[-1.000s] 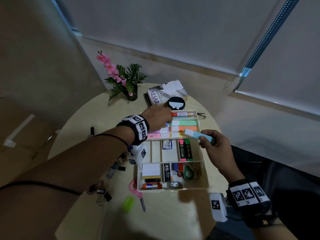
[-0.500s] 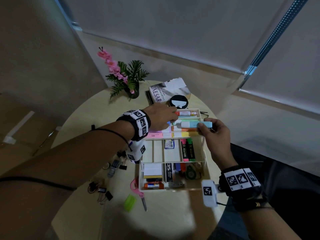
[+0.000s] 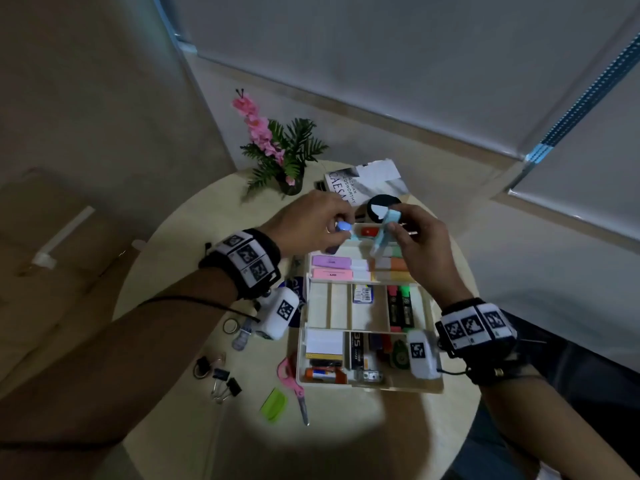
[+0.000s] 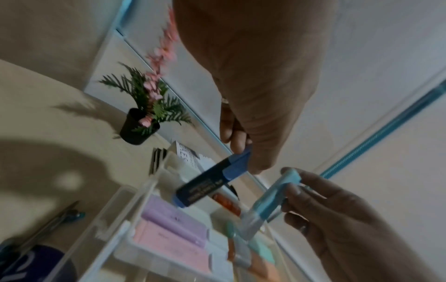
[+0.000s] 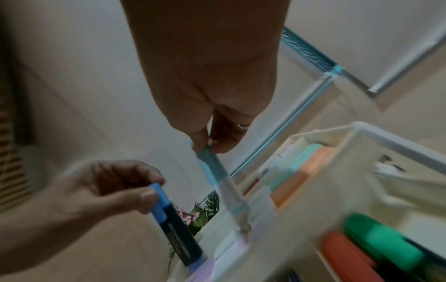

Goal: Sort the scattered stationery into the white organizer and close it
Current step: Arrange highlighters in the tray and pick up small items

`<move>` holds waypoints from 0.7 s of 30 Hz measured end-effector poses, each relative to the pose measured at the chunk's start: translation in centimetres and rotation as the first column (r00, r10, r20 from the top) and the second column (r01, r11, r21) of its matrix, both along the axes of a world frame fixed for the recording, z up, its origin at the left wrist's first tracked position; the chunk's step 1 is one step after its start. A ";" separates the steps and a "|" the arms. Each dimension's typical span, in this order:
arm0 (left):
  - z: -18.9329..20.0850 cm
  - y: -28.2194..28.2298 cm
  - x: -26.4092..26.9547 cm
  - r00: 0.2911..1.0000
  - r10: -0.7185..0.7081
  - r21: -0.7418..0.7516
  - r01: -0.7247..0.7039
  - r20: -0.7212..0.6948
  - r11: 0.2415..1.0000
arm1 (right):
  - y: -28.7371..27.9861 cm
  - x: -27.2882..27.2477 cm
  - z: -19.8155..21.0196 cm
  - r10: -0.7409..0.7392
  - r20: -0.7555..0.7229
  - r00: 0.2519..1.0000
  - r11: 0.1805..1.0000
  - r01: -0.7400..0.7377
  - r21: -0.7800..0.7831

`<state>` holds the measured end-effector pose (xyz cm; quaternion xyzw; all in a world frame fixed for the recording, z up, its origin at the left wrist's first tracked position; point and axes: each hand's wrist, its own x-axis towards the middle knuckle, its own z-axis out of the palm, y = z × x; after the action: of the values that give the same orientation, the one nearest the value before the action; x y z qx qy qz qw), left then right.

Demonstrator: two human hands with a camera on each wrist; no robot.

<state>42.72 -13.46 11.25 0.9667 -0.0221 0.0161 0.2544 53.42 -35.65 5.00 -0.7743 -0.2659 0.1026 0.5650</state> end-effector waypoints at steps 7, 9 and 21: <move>2.3 4.2 -6.9 0.968 0.222 -0.225 -0.192 0.116 0.955 | 8.0 0.2 -0.3 0.534 0.241 0.810 0.811 -0.411 -0.416; 2.0 5.1 -8.5 0.954 0.274 -0.261 -0.236 0.119 0.936 | 9.4 -0.4 -1.0 0.624 0.255 0.739 0.750 -0.474 -0.462; -0.6 4.9 -12.1 0.926 0.365 -0.393 -0.304 0.090 0.868 | 6.6 -2.6 -1.5 0.388 0.314 0.867 0.877 -0.242 -0.415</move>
<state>30.66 -8.52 10.66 0.8854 0.1292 0.1422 0.4233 50.82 -29.07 3.48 -0.8147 -0.4734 0.0870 0.3235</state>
